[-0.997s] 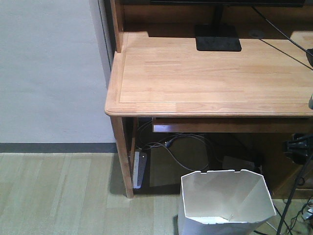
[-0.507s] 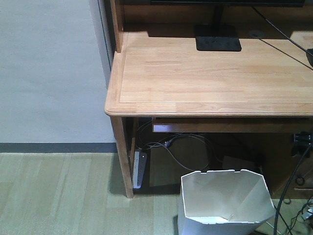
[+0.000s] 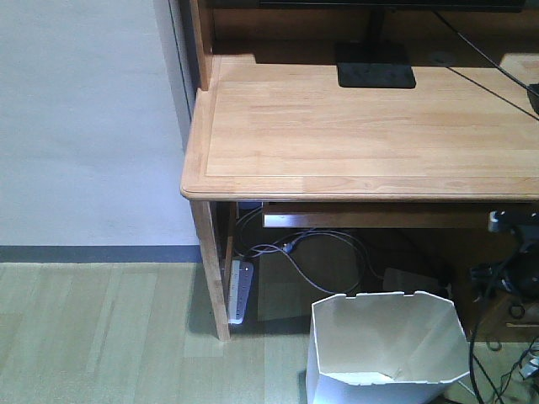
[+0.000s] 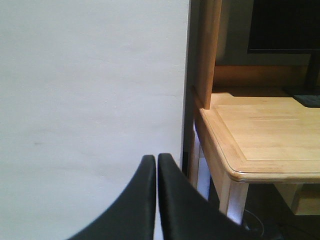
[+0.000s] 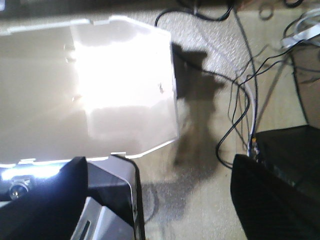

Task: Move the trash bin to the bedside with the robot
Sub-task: 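Lower the right gripper down to the rim of the white trash bin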

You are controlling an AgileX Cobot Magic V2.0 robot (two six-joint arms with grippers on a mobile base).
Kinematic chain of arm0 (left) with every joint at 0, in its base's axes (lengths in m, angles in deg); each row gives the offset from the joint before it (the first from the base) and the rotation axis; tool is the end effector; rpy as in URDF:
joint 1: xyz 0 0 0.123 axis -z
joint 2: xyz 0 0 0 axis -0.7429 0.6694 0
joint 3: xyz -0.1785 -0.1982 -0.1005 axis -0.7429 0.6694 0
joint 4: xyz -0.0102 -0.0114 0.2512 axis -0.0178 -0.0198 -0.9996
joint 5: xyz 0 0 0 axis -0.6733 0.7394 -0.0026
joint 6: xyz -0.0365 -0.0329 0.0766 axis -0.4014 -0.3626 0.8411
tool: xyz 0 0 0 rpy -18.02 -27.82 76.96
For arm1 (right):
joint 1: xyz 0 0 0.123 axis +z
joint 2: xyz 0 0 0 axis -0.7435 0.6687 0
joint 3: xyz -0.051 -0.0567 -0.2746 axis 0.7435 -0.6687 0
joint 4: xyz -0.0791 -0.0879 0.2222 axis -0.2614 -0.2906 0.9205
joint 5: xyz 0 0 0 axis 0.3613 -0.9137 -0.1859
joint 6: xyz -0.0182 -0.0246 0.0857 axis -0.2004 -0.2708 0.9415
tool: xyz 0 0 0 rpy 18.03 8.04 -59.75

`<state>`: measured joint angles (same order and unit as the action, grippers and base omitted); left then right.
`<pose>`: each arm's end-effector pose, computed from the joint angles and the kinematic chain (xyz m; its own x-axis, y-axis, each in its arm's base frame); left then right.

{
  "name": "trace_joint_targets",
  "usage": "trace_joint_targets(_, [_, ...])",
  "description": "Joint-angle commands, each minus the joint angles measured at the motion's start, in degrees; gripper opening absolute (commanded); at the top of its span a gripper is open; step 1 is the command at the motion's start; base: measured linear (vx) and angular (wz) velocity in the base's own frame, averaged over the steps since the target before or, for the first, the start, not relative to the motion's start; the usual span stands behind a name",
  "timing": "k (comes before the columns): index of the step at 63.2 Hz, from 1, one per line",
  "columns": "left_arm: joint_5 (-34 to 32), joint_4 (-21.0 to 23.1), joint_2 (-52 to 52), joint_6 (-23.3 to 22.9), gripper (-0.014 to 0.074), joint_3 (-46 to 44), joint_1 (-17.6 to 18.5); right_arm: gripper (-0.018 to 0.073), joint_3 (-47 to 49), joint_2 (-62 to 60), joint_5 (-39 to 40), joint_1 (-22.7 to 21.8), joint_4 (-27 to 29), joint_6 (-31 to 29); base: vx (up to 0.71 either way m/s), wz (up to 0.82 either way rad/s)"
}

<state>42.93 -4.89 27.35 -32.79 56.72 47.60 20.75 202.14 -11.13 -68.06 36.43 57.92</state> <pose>0.0559 0.0001 0.1906 -0.0739 -0.0607 -0.9954 -0.0091 0.9981 -0.0602 0.2808 -0.0988 0.0333 -0.9893 0.0790 -0.1230 0.0792 0.9969 0.0035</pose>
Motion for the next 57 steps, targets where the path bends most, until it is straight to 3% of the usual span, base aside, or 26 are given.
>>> trace_joint_targets(1, [-4.5,0.2,-0.6,-0.5,-0.0006,1.6,0.2,0.0552,3.9,3.8,0.3,-0.4,-0.4,-1.2,0.0,0.0])
trace_joint_targets(57, [-4.5,0.2,-0.6,-0.5,-0.0006,1.6,0.2,0.0552,20.6,33.7,10.0,-0.4,-0.2,-5.8,0.0,0.0])
